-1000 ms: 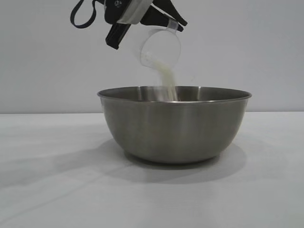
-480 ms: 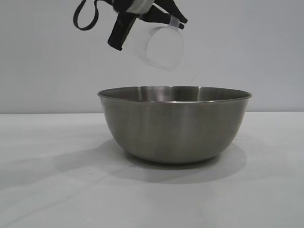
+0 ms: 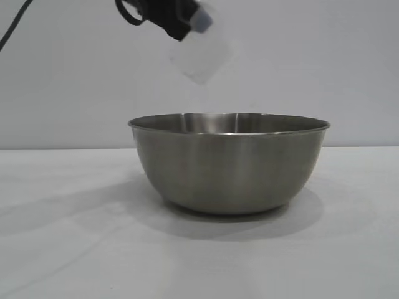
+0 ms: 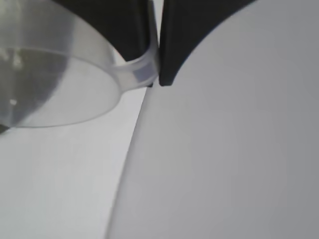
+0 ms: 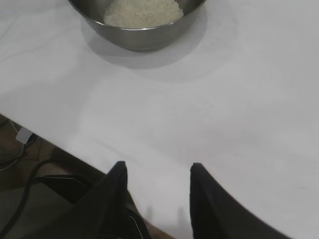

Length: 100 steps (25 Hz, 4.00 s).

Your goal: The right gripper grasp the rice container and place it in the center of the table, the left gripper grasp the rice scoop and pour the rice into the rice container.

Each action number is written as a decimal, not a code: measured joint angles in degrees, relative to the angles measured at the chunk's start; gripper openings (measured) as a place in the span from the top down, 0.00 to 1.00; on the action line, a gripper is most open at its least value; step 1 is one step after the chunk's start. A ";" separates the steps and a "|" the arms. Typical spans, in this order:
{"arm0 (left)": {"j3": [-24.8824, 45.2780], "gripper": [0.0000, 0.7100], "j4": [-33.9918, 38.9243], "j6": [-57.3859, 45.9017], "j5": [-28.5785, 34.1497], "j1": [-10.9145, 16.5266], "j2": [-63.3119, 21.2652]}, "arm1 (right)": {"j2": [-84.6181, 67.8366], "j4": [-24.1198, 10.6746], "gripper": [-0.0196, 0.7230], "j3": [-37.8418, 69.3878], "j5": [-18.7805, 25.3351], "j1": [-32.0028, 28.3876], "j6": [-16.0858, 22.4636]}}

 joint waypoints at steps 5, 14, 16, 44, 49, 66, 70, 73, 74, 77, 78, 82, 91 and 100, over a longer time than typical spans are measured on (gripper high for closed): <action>7.91 1.00 -0.94 -0.30 -2.24 3.74 0.43 | 0.00 0.00 0.64 0.00 0.00 0.00 0.00; 14.41 1.00 -10.64 2.48 -11.04 5.71 7.56 | 0.00 0.00 0.64 0.00 0.00 0.00 0.00; 14.41 1.00 -12.95 3.55 -11.73 5.71 8.75 | 0.00 0.00 0.64 0.00 0.00 0.00 0.00; 19.00 0.93 -20.29 6.88 -17.82 5.71 14.57 | -11.28 0.00 0.64 0.00 0.37 0.00 0.00; 24.14 0.80 -21.91 8.74 -24.16 5.71 14.57 | -11.28 0.00 0.64 0.00 0.48 0.00 0.00; 39.18 0.78 -33.09 12.17 -37.86 5.71 4.00 | -15.50 0.00 0.64 0.00 0.71 0.00 0.00; 40.35 0.78 -31.34 12.17 -37.87 5.71 -1.90 | -15.73 0.10 0.64 0.00 0.86 0.00 0.00; 42.23 0.78 -31.22 12.28 -37.05 5.71 -9.21 | -15.73 0.00 0.64 0.00 0.86 0.00 0.00; 42.56 0.78 -31.22 12.28 -34.71 5.71 -11.98 | -15.73 0.00 0.64 0.00 0.86 0.00 0.00; 43.10 0.78 -31.22 12.28 -19.61 5.71 -22.82 | -15.73 0.00 0.64 0.00 0.86 0.00 0.00; 42.98 0.78 -31.09 12.28 -12.64 5.71 -26.90 | -15.73 0.00 0.64 0.00 0.86 0.00 0.00; 41.01 0.78 -26.62 11.14 14.74 5.71 -41.70 | -15.73 0.00 0.64 0.00 0.86 0.00 0.00; 34.40 0.78 -28.90 10.65 57.94 1.16 -65.05 | -15.73 0.00 0.64 0.00 0.86 0.00 0.00; 31.99 0.78 -36.28 14.13 84.42 0.94 -83.37 | -15.73 0.00 0.64 0.00 0.86 0.00 0.00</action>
